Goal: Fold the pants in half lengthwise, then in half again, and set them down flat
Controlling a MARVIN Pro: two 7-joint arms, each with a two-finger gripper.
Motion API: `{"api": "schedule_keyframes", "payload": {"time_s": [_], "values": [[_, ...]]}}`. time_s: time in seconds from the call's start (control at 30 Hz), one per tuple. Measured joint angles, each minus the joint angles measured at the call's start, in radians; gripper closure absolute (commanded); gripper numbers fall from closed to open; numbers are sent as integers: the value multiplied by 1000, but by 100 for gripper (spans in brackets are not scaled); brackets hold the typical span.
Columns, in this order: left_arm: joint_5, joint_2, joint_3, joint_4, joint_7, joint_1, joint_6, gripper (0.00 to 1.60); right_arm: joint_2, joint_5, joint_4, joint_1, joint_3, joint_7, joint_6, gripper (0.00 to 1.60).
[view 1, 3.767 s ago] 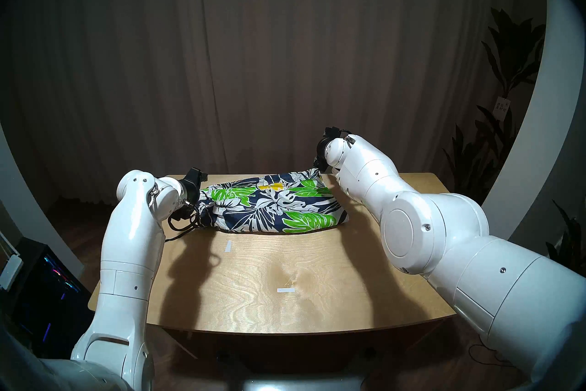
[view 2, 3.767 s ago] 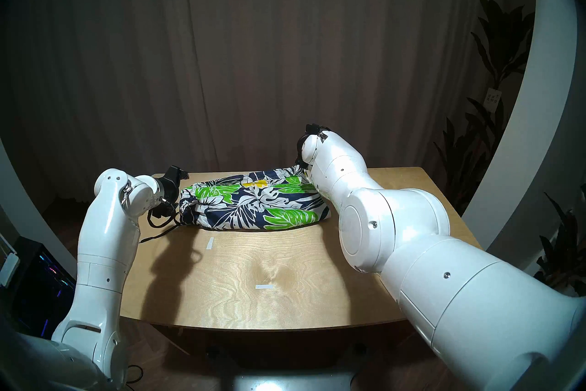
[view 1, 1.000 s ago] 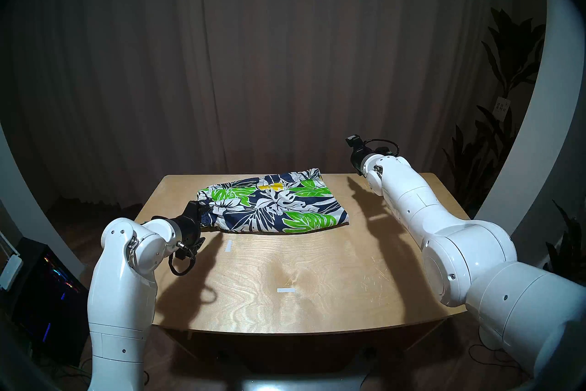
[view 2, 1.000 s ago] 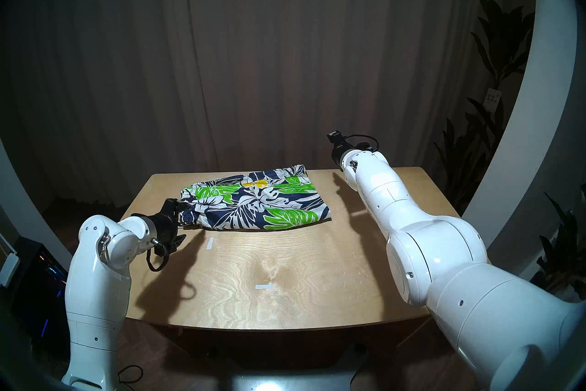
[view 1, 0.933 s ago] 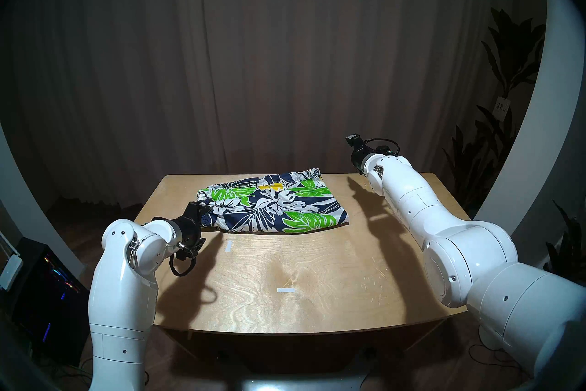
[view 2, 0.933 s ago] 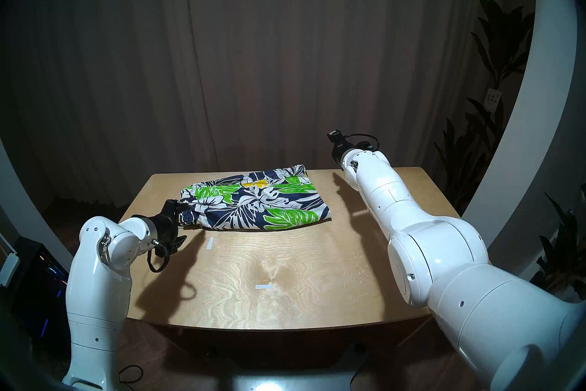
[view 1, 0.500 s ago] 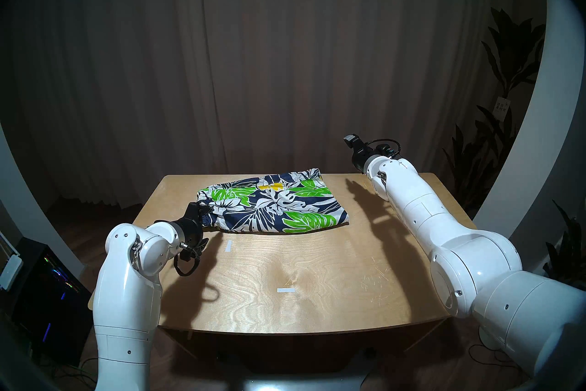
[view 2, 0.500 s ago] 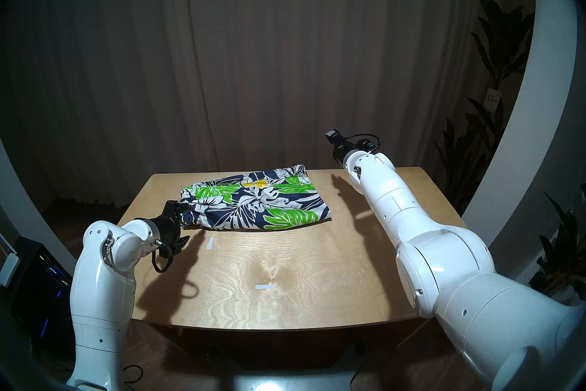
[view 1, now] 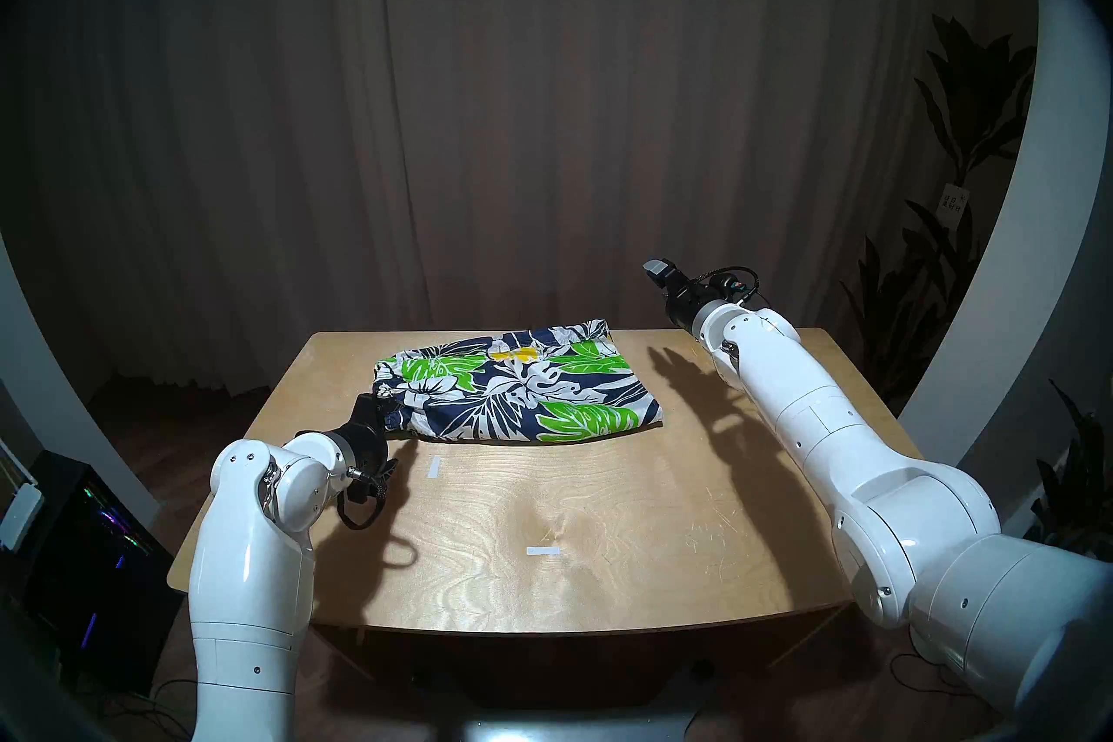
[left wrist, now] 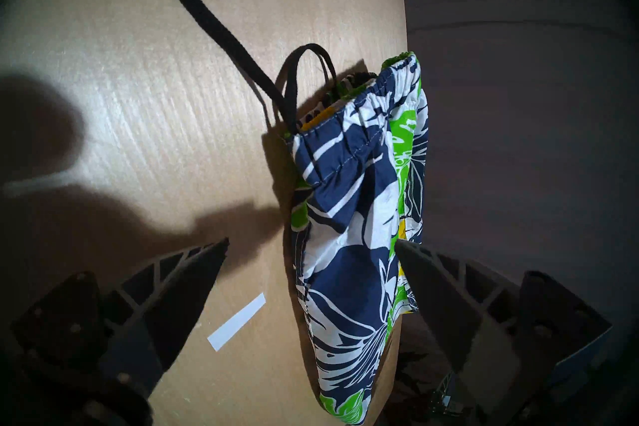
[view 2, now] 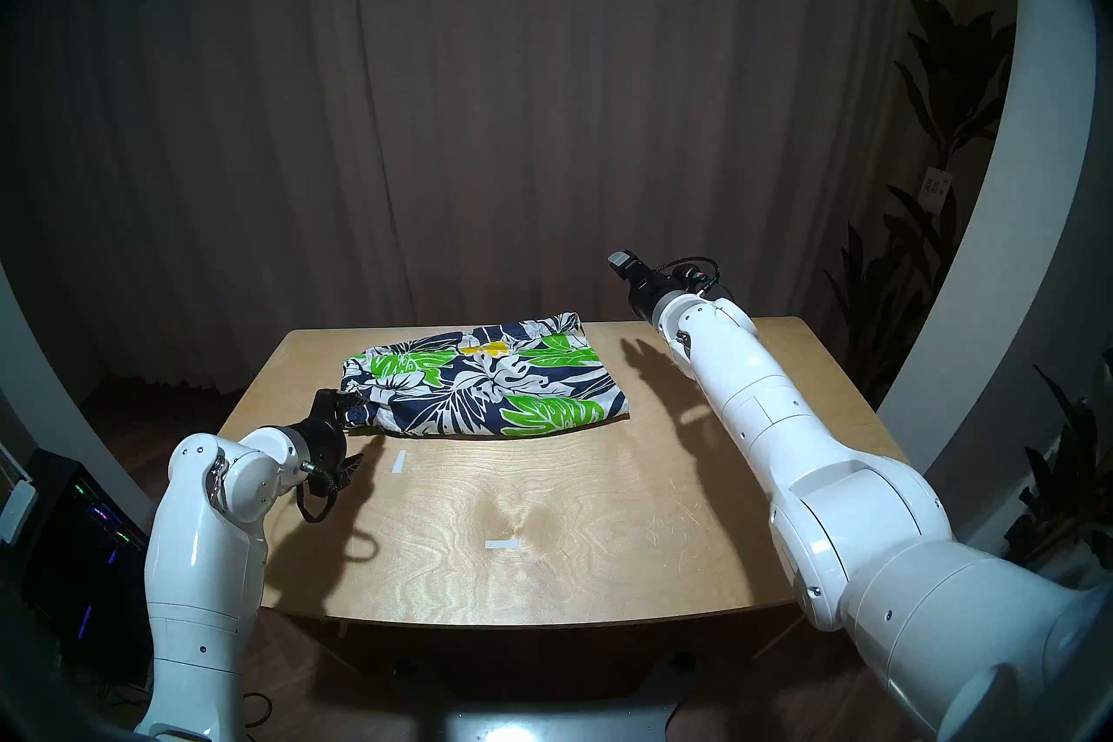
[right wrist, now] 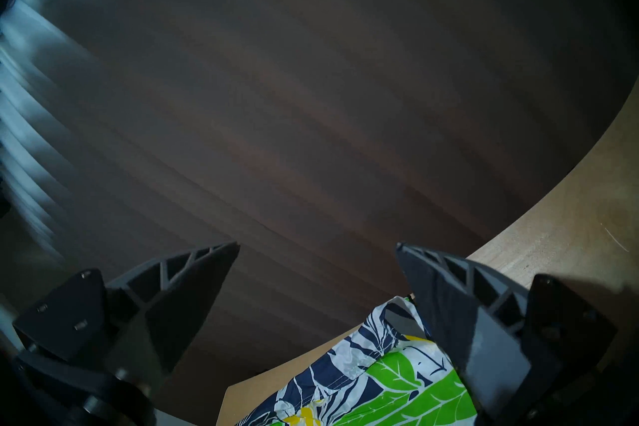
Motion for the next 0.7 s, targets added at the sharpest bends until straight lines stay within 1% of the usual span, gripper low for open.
{"api": "schedule_keyframes", "payload": {"time_s": [0.33, 0.7], "values": [[34, -12, 1, 49, -66, -23, -24, 0, 47, -26, -109, -60, -13, 48, 12, 0], [78, -20, 7, 109, -154, -53, -54, 0, 126, -68, -227, -149, -3, 93, -16, 0]]}}
